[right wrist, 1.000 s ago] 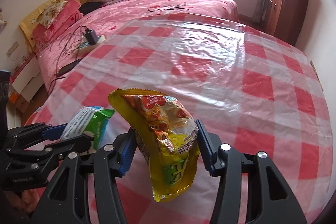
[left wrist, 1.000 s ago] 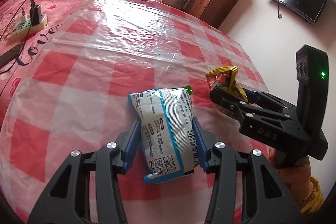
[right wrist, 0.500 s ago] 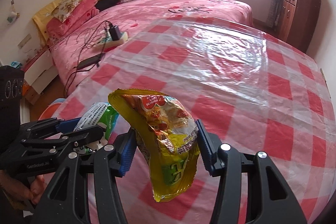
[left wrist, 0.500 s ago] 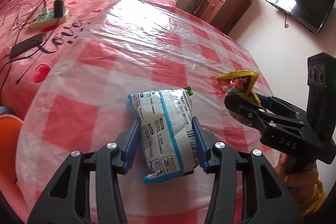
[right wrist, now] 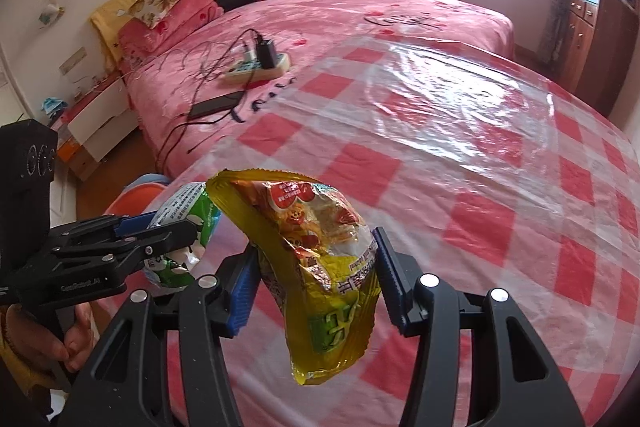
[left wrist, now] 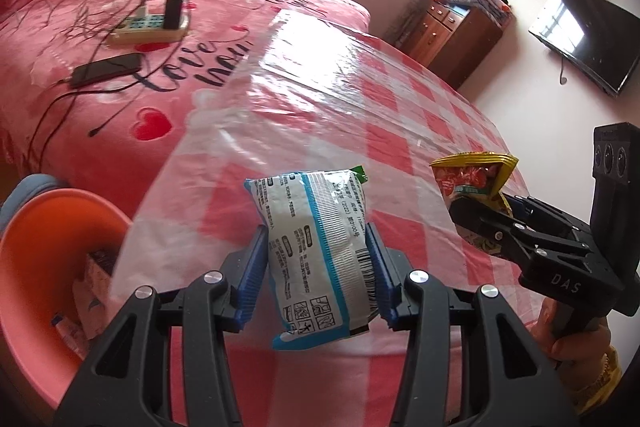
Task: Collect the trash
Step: 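Lift both bags and carry them toward the orange bucket, then open both tools over the orange bucket to drop the bags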
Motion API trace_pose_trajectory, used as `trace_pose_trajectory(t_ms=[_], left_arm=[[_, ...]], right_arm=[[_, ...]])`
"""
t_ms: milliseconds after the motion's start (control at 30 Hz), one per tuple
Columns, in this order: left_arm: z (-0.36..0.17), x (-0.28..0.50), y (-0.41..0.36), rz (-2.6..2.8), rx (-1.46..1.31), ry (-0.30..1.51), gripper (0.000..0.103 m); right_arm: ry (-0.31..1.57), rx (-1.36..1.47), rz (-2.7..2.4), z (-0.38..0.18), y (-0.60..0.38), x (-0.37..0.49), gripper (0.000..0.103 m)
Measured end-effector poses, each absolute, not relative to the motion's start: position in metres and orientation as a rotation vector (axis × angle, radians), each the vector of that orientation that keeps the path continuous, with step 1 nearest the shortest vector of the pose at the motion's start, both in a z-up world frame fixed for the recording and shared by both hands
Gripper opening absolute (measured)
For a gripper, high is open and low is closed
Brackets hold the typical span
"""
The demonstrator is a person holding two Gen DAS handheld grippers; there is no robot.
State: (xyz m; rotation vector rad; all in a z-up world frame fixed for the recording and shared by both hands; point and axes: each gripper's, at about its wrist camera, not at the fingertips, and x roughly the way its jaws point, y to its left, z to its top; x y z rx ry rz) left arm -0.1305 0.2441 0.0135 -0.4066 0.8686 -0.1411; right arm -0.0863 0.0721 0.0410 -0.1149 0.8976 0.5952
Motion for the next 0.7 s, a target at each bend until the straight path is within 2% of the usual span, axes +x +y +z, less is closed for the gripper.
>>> trace_pose_trajectory(t_ms=[700], left_arm=[[0.003, -0.205, 0.359, 0.087, -0.518, 0.839, 0.049]], right_arm=[[0.926, -0.241, 0.839, 0.044, 0.198, -0.117, 0.054]])
